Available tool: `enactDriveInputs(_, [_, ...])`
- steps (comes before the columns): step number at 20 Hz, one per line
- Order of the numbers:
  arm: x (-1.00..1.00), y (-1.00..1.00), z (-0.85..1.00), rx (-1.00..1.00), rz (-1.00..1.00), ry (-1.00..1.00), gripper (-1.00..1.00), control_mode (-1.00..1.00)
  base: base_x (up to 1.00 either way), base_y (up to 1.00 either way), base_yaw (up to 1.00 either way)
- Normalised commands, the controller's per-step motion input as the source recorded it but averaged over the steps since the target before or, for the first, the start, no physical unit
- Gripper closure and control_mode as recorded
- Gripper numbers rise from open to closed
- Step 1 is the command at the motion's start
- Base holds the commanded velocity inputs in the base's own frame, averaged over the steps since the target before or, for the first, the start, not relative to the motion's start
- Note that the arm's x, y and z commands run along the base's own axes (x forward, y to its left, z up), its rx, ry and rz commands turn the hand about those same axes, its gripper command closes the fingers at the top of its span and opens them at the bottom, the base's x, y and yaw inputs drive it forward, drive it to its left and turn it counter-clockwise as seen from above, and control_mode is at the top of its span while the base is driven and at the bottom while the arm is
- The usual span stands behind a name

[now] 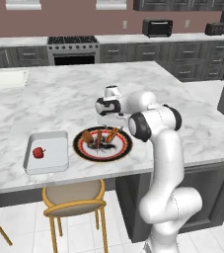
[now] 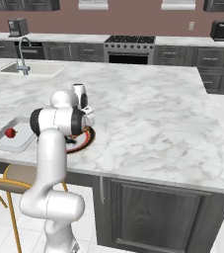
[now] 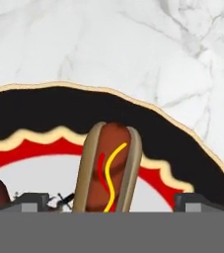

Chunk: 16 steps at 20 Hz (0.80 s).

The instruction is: Place one cooked food and one vegetable from the large plate to each tupperware container.

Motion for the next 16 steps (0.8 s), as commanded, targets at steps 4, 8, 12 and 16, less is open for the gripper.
enactDriveInputs(4, [0.0, 0.0, -0.25, 0.01, -0.1, 0.0, -1.0, -1.0, 0.0, 0.0, 0.0])
enactDriveInputs(8, [0.0, 0.0, -0.3, 0.01, -0.11, 0.0, -1.0, -1.0, 0.0, 0.0, 0.0])
enactDriveInputs(12, [0.0, 0.0, -0.33, 0.02, -0.12, 0.0, 1.0, -1.0, 0.0, 0.0, 0.0])
enactDriveInputs(16, [0.0, -0.06, -0.14, 0.03, -0.11, 0.0, 1.0, -1.0, 0.0, 0.0, 0.0])
